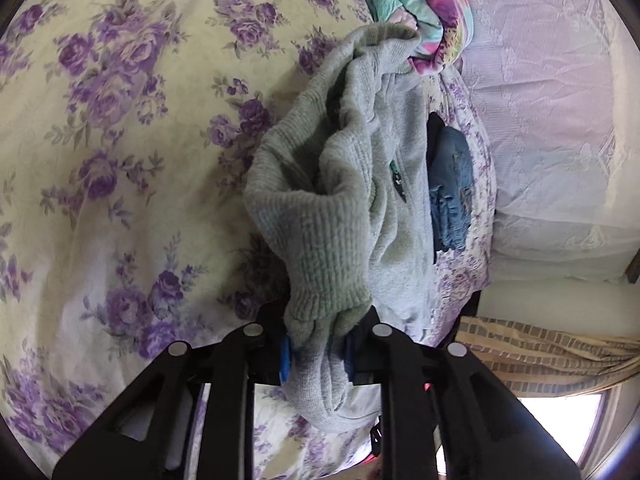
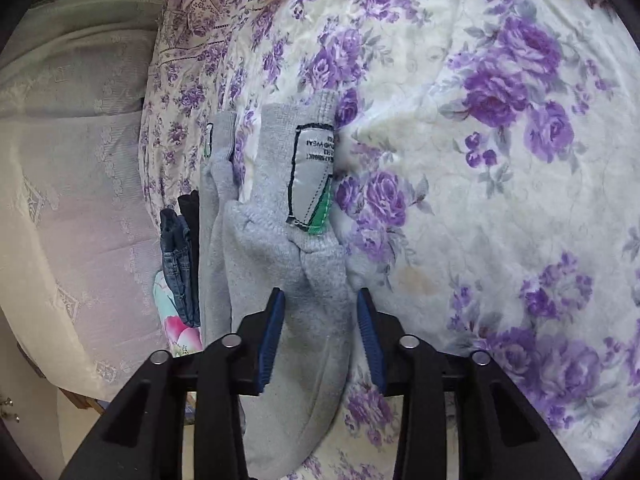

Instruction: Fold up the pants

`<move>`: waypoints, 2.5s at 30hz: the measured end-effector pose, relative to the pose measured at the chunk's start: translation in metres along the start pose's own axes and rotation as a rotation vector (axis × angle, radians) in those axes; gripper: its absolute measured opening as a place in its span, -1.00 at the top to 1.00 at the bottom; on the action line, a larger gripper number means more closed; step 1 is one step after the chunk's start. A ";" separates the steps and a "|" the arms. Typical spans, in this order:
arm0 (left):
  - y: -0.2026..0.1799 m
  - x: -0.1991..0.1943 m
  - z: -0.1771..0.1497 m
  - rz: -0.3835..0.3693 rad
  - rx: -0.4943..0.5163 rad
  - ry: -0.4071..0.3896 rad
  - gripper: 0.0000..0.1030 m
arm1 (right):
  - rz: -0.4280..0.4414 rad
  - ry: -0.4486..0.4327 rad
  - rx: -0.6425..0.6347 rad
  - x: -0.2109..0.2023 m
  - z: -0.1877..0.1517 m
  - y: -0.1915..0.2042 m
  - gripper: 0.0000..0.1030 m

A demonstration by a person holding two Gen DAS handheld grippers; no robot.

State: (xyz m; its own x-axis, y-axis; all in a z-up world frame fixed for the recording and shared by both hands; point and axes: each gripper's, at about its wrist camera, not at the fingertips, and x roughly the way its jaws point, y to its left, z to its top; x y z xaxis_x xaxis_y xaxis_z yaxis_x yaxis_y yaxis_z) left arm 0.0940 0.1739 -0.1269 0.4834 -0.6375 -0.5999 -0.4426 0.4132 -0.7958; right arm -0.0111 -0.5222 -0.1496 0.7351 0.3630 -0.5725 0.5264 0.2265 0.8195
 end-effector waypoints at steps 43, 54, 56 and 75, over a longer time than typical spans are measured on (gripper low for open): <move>-0.072 0.027 0.085 0.326 0.263 -0.135 -0.02 | -0.004 0.066 -0.110 0.135 0.069 0.109 0.06; -0.063 0.035 0.112 0.269 0.187 -0.105 0.32 | 0.018 0.011 -0.259 0.088 0.057 0.130 0.92; -0.058 0.041 0.117 0.271 0.179 -0.085 0.31 | -0.055 0.025 -0.252 0.089 0.059 0.112 0.92; -0.108 0.018 0.023 0.039 0.402 0.104 0.27 | 0.051 0.427 -0.563 0.158 -0.084 0.192 0.83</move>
State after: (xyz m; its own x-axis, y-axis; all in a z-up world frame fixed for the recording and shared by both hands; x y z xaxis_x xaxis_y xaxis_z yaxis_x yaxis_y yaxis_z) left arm 0.1683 0.1325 -0.0537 0.3839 -0.6704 -0.6350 -0.1192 0.6459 -0.7540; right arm 0.1704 -0.3457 -0.0803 0.4607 0.6819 -0.5681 0.1108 0.5909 0.7991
